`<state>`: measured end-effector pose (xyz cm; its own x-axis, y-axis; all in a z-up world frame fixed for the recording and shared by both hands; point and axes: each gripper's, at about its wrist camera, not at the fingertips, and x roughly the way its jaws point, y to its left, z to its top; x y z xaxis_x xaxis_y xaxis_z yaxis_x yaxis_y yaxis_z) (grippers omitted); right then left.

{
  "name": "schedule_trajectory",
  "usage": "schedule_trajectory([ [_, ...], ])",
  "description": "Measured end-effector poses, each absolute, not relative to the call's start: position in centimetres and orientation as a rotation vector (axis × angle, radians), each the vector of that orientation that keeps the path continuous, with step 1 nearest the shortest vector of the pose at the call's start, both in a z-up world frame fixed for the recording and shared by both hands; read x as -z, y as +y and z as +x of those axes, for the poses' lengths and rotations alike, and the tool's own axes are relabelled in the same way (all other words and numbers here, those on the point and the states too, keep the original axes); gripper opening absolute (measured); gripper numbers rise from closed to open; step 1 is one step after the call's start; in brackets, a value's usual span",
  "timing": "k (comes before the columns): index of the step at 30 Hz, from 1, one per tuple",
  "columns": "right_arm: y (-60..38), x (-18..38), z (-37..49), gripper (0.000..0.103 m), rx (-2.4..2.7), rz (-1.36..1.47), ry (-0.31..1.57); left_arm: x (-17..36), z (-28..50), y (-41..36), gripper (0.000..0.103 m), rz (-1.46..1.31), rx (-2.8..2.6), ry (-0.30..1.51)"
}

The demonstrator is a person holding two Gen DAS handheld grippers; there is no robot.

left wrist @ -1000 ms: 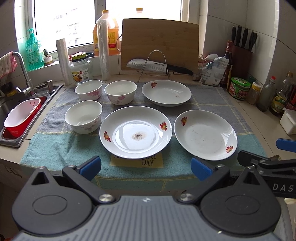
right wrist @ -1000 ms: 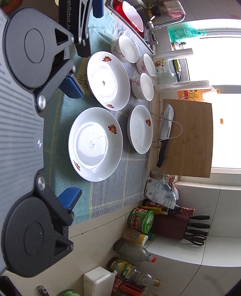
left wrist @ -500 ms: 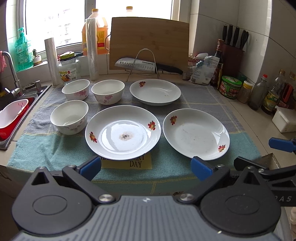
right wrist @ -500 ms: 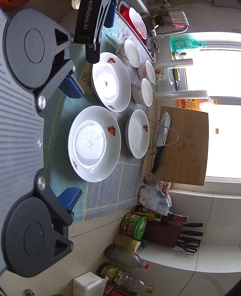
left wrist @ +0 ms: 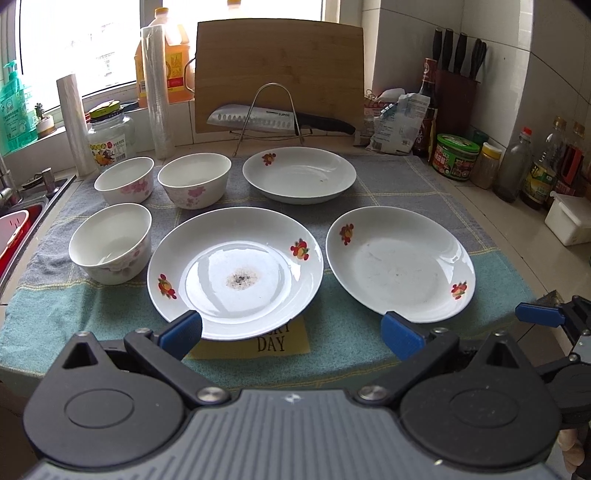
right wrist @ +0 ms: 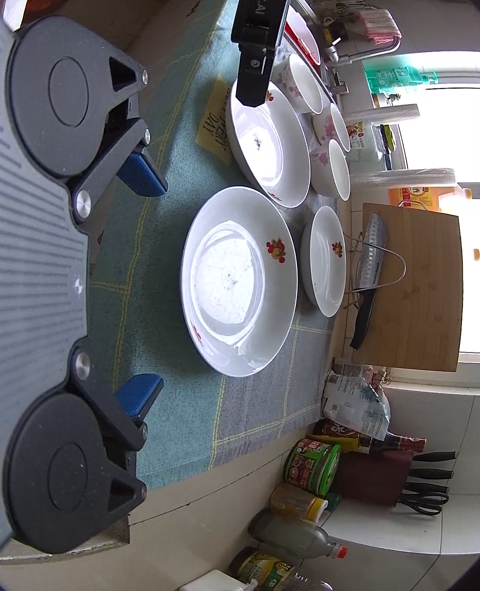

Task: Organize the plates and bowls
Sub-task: 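Move the left tool down to the rim of a white flowered plate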

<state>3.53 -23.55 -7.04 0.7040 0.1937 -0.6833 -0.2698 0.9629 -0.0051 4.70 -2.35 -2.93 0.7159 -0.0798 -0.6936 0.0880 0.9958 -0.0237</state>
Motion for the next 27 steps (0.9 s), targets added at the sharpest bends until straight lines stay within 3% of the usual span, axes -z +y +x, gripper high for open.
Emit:
schedule_trajectory([
  [27, -22.3, 11.9, 8.7, 0.103, -0.257, -0.105, 0.711, 3.8, 12.2, -1.9, 0.102, 0.147, 0.349, 0.811],
])
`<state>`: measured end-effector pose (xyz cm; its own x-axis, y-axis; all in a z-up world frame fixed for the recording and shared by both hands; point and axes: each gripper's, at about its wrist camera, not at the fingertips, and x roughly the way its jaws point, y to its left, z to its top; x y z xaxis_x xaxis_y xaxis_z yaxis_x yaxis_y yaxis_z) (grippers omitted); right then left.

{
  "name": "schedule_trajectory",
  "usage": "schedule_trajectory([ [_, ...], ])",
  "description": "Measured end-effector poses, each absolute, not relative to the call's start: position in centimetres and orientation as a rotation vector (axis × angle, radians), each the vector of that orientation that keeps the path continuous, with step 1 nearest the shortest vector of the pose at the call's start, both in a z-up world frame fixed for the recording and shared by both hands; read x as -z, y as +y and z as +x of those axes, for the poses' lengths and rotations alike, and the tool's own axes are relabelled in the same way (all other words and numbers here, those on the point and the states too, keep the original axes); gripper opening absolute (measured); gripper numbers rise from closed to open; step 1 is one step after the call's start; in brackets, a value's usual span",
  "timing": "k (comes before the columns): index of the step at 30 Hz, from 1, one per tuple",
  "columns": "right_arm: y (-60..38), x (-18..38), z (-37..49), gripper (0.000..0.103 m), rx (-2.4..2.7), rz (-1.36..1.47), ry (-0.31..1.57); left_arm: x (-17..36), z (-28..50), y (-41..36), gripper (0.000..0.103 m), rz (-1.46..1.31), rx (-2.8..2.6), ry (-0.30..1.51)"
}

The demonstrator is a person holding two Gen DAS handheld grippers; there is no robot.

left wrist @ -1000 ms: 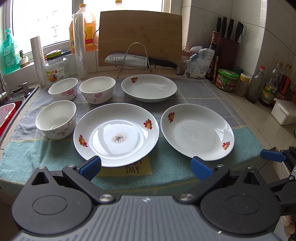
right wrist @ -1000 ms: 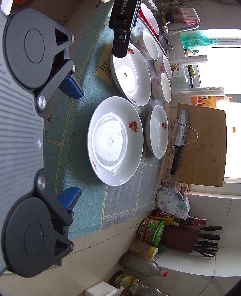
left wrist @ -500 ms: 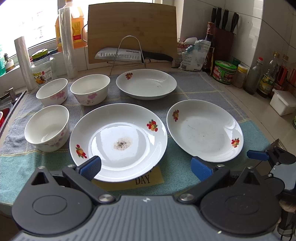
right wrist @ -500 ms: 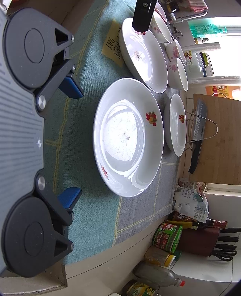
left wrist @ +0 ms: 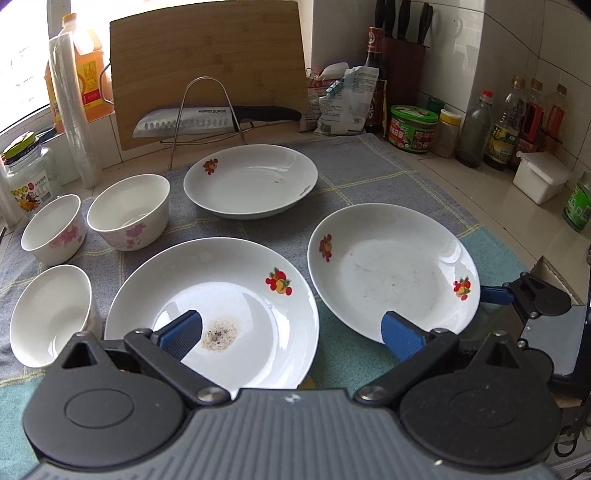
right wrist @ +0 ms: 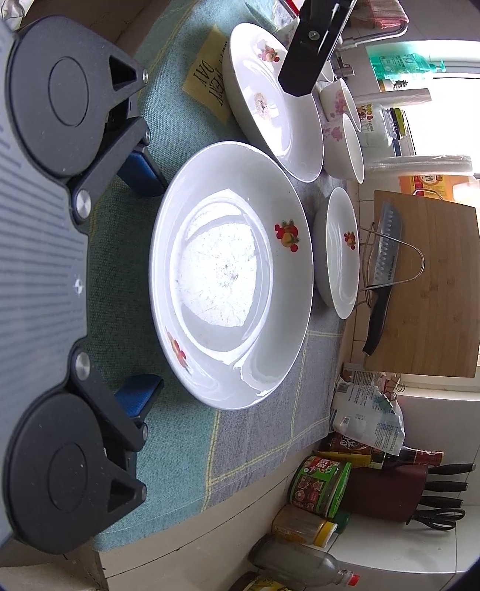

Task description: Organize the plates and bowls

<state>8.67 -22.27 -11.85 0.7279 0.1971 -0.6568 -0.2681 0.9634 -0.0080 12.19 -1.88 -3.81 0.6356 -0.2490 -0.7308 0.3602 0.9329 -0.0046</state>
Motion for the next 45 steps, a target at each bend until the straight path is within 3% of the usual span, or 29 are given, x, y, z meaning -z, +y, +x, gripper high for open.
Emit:
schedule_trajectory([
  [18, -22.1, 12.0, 9.0, 0.103, -0.246, -0.101, 0.707, 3.8, 19.6, -5.5, 0.102, 0.301, 0.678, 0.806],
  [40, -22.3, 11.7, 9.1, 0.103, -0.259, -0.111, 0.742, 9.5, 26.7, -11.0, 0.102, 0.365, 0.905, 1.17],
  [45, -22.5, 11.7, 9.1, 0.103, -0.287, -0.122, 0.74, 9.4, 26.8, -11.3, 0.102, 0.385, 0.897, 1.166],
])
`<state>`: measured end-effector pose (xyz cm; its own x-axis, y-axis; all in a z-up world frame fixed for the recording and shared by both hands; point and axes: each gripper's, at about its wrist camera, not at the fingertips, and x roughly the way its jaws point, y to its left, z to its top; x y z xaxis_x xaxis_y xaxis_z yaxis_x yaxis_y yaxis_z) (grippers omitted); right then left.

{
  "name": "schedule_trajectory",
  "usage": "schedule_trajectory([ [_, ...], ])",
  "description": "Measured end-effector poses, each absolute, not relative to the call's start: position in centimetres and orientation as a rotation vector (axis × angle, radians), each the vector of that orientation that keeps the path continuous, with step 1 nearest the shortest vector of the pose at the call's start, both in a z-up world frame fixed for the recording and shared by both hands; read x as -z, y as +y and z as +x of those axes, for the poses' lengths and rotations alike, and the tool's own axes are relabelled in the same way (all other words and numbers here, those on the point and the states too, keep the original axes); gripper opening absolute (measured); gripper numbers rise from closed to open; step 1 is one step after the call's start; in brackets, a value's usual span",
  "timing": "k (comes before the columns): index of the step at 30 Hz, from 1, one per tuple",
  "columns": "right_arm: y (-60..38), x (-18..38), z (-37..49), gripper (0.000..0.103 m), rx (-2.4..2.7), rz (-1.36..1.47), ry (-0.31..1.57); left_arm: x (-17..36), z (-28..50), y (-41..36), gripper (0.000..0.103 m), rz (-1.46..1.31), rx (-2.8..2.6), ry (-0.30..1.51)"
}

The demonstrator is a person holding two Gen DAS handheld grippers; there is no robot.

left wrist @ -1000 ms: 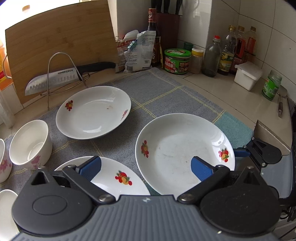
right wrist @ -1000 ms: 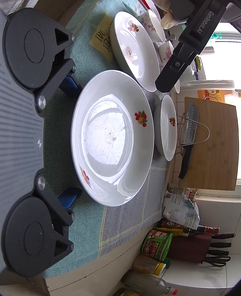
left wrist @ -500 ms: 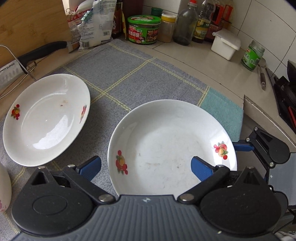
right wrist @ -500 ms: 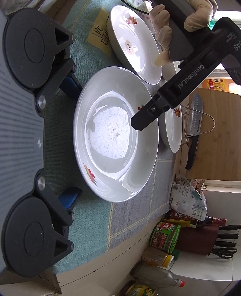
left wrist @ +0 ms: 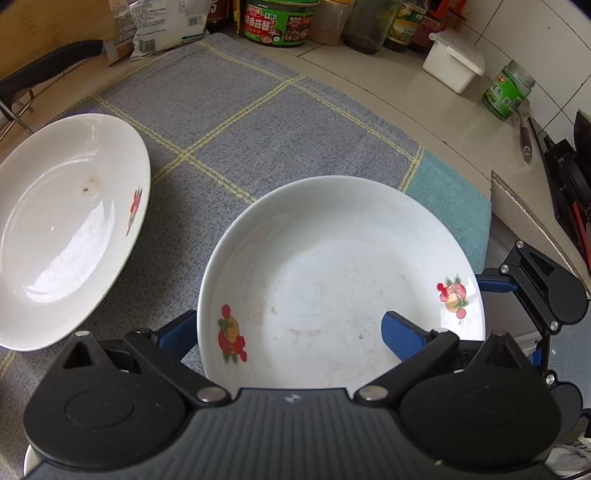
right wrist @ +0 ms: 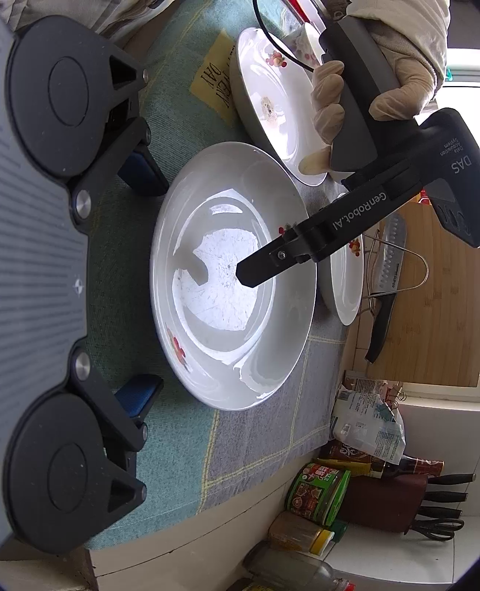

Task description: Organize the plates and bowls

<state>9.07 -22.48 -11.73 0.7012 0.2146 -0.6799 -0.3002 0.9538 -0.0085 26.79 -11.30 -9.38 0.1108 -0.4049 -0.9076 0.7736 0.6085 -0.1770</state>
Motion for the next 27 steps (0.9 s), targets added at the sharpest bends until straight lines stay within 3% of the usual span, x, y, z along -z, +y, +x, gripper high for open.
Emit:
schedule_trajectory([
  [15, -22.5, 11.8, 9.3, 0.103, -0.326, -0.132, 0.734, 9.8, 25.1, -11.3, 0.102, 0.501, 0.92, 1.066],
  [27, -22.6, 11.7, 9.2, 0.103, -0.301, -0.125, 0.73, 9.3, 26.1, -11.7, 0.101, 0.433, 0.958, 1.154],
])
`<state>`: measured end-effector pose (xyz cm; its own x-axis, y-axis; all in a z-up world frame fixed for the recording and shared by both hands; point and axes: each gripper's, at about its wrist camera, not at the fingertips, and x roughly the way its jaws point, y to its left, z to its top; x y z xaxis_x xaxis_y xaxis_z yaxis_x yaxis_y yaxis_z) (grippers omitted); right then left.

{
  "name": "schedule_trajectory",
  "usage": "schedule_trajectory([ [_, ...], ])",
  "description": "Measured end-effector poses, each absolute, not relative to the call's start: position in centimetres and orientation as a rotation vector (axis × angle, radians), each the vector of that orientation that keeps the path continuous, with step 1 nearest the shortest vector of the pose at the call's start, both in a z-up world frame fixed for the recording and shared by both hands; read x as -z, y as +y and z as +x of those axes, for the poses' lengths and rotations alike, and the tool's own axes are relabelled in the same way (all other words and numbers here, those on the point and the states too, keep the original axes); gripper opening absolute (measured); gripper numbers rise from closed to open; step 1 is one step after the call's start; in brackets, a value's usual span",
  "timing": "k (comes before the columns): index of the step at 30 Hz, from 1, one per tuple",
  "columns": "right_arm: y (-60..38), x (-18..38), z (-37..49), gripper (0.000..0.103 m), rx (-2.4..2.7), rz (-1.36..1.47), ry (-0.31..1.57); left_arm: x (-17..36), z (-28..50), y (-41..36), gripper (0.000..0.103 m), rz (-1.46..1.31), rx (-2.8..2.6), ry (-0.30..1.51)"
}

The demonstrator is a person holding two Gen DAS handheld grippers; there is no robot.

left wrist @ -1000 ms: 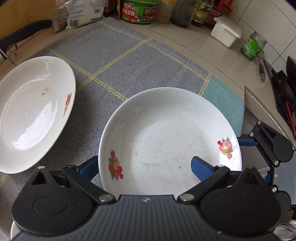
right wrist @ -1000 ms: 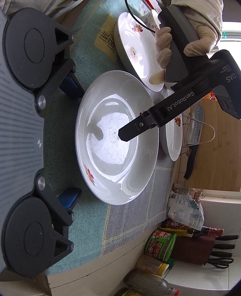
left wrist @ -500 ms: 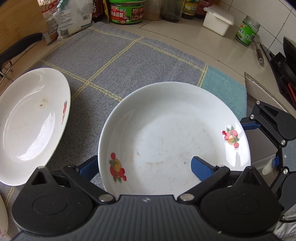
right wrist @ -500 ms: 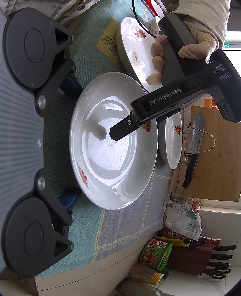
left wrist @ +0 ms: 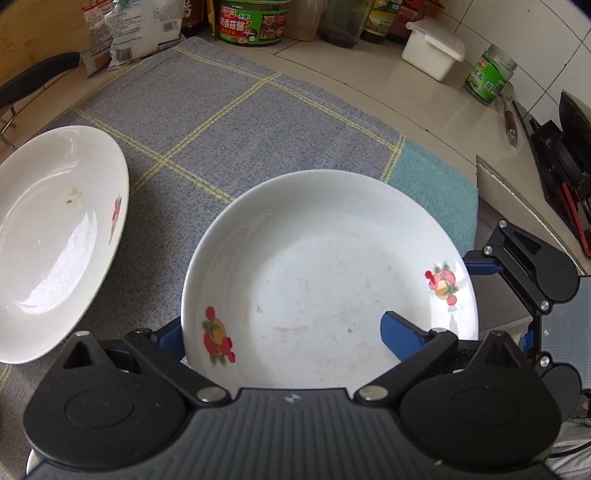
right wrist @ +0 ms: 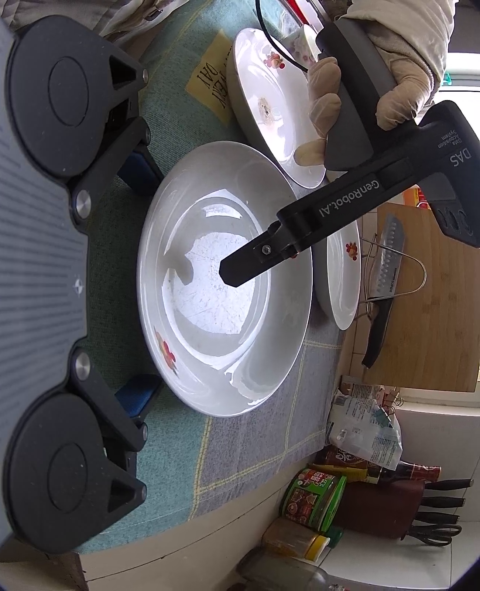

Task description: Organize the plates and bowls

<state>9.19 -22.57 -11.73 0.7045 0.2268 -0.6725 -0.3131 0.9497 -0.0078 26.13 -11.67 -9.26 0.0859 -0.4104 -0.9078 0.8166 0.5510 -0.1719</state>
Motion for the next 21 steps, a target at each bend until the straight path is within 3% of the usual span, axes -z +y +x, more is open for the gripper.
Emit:
schedule_trajectory([
  [21, -22.6, 11.9, 8.9, 0.103, -0.317, -0.123, 0.687, 9.0, 27.8, -11.6, 0.099, 0.435, 1.077, 1.216],
])
